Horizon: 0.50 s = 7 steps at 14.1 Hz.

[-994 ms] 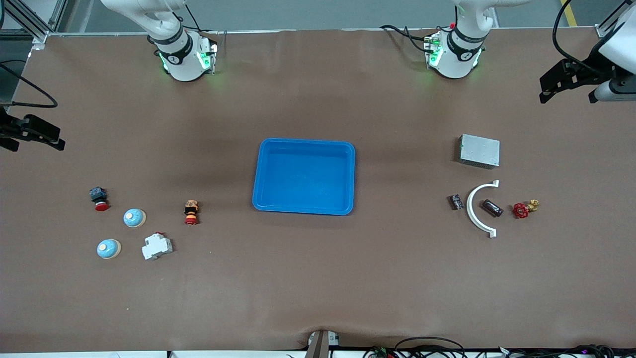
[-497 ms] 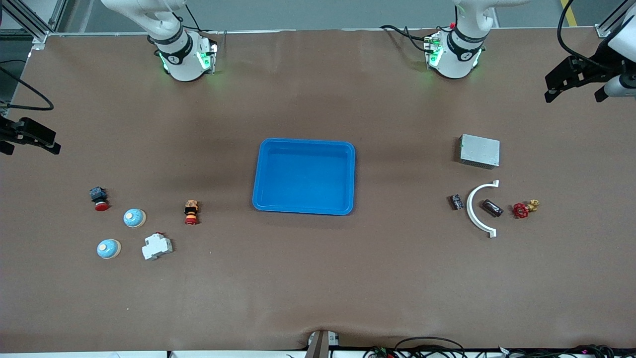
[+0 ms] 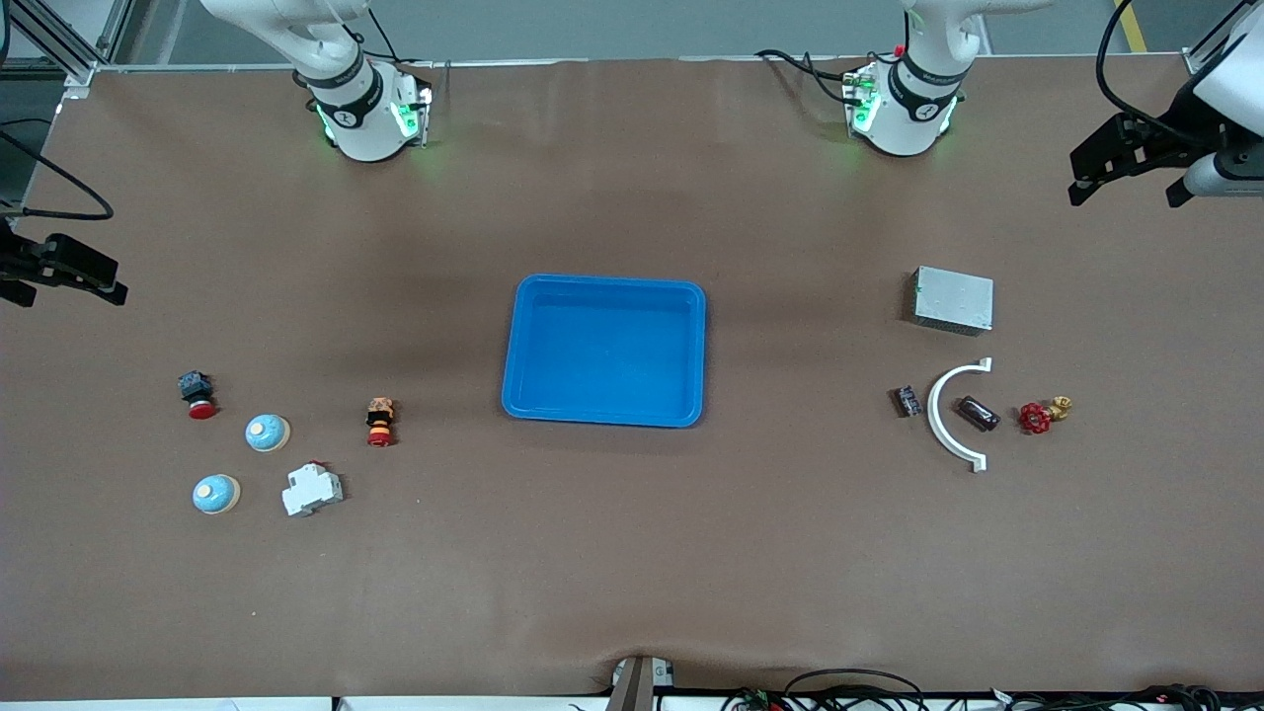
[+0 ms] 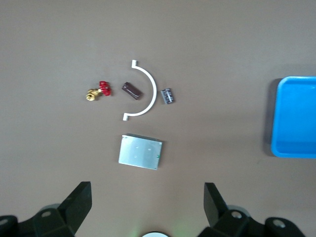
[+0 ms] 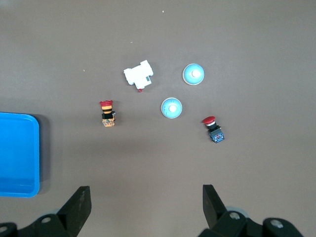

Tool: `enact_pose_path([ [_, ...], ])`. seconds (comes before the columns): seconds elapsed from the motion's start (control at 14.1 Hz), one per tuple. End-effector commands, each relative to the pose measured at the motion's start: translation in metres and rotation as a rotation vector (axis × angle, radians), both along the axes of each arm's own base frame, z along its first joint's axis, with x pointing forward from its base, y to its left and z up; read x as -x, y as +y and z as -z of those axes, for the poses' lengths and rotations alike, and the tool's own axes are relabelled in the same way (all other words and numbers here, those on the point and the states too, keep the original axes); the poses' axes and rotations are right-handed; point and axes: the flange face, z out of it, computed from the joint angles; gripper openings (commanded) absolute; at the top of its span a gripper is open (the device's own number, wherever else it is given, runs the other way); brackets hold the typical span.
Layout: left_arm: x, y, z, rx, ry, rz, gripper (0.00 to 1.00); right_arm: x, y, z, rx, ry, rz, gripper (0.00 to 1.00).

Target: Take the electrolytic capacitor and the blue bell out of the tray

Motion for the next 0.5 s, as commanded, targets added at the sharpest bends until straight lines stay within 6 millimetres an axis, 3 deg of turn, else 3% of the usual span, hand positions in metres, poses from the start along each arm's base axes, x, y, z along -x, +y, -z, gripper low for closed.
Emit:
enact_pose_path([
  [0.0, 0.0007, 0.0048, -0.006, 0.033, 0.011, 0.009, 1.0, -0.0002, 0.0014, -0.0008, 0.013, 0.006, -0.005, 1.0],
  [0.43, -0.0003, 0.0082, -0.0041, 0.02, 0.016, -0.002, 1.0, -0.0009, 0.0021, 0.0, 0.015, 0.006, -0.008, 1.0],
])
